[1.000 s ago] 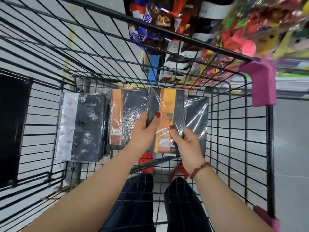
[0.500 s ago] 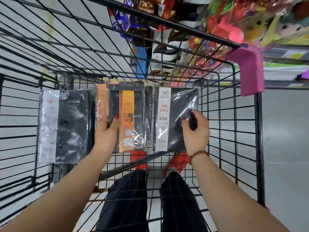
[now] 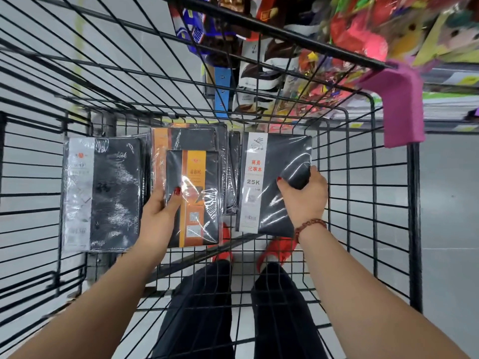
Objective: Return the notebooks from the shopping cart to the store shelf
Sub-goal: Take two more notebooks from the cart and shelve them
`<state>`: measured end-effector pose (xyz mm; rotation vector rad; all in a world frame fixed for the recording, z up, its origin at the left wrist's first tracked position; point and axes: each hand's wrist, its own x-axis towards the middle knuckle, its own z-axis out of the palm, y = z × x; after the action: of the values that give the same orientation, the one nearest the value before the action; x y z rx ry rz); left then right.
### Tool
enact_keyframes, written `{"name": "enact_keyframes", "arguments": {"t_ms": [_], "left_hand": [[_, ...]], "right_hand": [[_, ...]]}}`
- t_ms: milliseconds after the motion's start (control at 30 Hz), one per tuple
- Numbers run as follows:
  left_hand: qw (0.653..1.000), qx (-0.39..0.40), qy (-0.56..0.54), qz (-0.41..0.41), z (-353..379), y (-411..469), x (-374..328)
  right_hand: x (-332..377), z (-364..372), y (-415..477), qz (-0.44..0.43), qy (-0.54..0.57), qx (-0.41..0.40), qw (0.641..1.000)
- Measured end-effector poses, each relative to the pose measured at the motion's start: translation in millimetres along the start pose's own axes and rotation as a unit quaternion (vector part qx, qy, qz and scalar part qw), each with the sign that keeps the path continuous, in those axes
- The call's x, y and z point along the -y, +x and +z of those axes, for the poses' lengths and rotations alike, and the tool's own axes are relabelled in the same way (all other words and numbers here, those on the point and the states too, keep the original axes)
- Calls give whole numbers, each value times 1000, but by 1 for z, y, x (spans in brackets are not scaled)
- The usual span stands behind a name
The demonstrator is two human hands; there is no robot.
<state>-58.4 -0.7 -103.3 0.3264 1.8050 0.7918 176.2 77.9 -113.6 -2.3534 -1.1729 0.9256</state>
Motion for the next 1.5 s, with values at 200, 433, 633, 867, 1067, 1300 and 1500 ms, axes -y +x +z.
{"name": "enact_keyframes", "arguments": {"t_ms": [200,433,633,867,1067,1300,1500], "left_hand": [[1000,3,-5,-9,-3,0,4],[999,1,-32,-33,0,-12,-6],[998,3,-58,-37,3,-23,-17],[999,22,-36,-3,-2,-47,-37],[999,19,-21,20,-18,-69,-58],[997,12,-16,73,-34,-106,-101],[993,19,-2,119,-28,-144,-118]], "right_hand": [[6,2,7,79,79,29,993],[13,-27,-5,178,314,81,929],[6,-45,-22,170,278,201,924],[-12,-35,-38,76,149,210,963],[15,-50,-61,-12,129,187,974],[36,-104,-111,-91,189,170,963],[41,-170,-142,-140,273,100,947]]}}
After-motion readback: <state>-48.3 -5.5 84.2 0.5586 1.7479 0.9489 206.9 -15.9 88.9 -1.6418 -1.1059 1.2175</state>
